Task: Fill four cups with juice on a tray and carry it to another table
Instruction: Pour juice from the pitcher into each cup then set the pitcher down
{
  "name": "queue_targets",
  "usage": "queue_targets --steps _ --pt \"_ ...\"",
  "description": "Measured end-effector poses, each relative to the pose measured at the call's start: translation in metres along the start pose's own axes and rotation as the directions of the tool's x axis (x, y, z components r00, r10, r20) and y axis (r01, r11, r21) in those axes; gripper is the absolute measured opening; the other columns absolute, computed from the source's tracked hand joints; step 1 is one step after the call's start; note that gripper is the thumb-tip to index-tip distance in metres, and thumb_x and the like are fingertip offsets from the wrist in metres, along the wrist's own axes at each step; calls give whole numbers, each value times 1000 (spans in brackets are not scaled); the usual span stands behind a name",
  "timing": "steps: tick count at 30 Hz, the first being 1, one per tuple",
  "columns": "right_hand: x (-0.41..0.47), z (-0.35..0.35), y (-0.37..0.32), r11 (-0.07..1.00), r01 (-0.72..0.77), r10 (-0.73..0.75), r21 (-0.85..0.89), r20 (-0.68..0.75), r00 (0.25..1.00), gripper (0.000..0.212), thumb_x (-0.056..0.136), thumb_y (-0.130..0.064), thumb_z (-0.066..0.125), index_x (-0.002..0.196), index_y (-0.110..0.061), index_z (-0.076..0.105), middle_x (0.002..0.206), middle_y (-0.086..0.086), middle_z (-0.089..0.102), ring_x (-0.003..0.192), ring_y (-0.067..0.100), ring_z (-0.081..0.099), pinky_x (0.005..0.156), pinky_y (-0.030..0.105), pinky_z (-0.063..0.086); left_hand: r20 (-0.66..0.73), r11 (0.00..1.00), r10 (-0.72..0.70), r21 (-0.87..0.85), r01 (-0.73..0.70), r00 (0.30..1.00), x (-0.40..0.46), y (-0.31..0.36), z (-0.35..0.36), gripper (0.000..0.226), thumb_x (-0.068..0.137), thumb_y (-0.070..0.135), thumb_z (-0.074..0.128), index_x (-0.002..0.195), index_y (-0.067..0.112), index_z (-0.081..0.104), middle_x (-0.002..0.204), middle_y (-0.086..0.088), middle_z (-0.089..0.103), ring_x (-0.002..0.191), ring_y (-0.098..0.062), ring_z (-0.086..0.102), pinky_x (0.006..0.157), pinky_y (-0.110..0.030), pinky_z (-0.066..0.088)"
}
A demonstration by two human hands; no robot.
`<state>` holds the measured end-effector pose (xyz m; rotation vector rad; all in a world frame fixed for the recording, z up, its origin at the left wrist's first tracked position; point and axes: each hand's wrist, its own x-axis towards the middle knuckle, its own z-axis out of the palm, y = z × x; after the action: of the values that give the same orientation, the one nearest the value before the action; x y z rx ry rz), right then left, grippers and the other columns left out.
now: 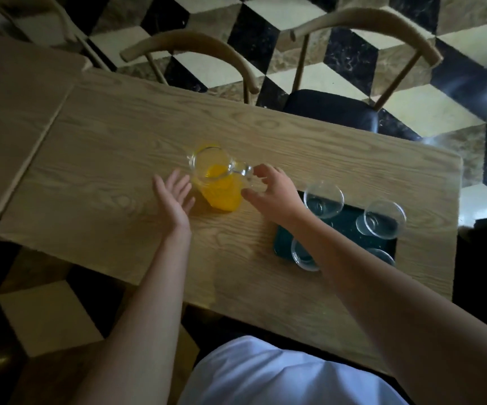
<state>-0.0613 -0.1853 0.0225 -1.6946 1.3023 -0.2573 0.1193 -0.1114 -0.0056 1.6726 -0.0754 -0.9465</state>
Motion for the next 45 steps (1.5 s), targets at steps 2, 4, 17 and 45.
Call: queue_targets --steps 2,4,17,45 --pt "6 3 -2 997 21 -19 75 -18 1000 39 81 -38 72 115 -22 64 119 0 61 112 18 55 85 30 41 70 1000 -17 -8 18 997 6 1 7 65 110 54 6 139 23 55 155 -12 51 144 -26 46 118 -44 36" --pt "12 4 -5 988 31 -26 153 -33 999 26 78 -44 72 97 -26 66 101 -3 66 98 17 59 80 34 46 115 999 -29 -19 32 993 8 -2 10 68 110 54 7 146 20 53 159 -15 47 147 -28 43 122 -44 32" --pt "-9 39 -50 893 13 -3 450 -23 1000 32 84 -26 76 81 2 59 73 2 48 68 9 44 62 25 36 255 998 54 -24 -49 966 18 -10 -11 73 110 56 11 147 12 55 146 -5 63 135 -14 57 104 -30 41" --pt "-229 -49 -36 674 205 -72 710 -213 974 12 93 -17 63 88 -6 66 77 -2 64 65 1 58 58 13 46 625 975 177 -7 -222 760 -161 15 -33 86 92 74 18 131 15 68 133 -13 71 127 -31 65 111 -52 41"
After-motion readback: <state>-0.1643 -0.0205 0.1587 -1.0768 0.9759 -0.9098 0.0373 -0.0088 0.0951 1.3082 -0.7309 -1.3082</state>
